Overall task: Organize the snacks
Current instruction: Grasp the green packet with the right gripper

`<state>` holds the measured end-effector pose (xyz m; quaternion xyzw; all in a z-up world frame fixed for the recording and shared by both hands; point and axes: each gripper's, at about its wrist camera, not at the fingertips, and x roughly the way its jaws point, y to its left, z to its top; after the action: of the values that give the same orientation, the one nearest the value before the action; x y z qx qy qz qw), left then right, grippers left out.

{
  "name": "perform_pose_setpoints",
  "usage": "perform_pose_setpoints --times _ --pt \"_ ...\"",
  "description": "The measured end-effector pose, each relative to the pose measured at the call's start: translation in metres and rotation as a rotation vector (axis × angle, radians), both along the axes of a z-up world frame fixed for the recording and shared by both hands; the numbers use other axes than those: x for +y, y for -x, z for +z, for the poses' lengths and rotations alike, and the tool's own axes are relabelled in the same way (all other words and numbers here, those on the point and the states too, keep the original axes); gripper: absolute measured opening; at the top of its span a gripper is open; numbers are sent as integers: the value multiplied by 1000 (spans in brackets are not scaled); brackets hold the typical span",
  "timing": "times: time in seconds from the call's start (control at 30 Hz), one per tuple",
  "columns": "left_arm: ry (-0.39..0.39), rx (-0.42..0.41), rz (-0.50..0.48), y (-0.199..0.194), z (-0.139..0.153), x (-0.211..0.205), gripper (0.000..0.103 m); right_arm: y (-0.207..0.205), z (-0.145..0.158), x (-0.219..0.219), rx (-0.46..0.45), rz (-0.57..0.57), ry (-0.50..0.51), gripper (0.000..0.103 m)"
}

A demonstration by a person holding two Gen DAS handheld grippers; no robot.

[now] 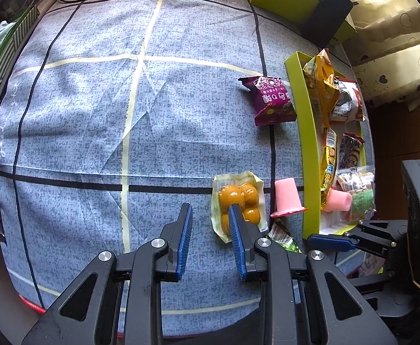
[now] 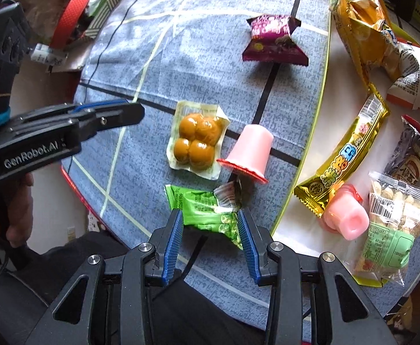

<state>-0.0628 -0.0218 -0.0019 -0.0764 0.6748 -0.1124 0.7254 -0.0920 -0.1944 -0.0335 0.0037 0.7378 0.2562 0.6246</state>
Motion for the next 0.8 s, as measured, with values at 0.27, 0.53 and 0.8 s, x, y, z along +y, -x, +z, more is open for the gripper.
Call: perform_pose_setpoints --times 0.27,0.53,0.8 --pt "7 14 26 5 -5 12 27 7 -30 21 41 92 85 41" --pt "12 20 92 8 -8 36 27 -12 -17 52 -125 112 26 41" --pt "26 24 146 5 -11 56 27 -35 -13 76 -176 125 -41 48"
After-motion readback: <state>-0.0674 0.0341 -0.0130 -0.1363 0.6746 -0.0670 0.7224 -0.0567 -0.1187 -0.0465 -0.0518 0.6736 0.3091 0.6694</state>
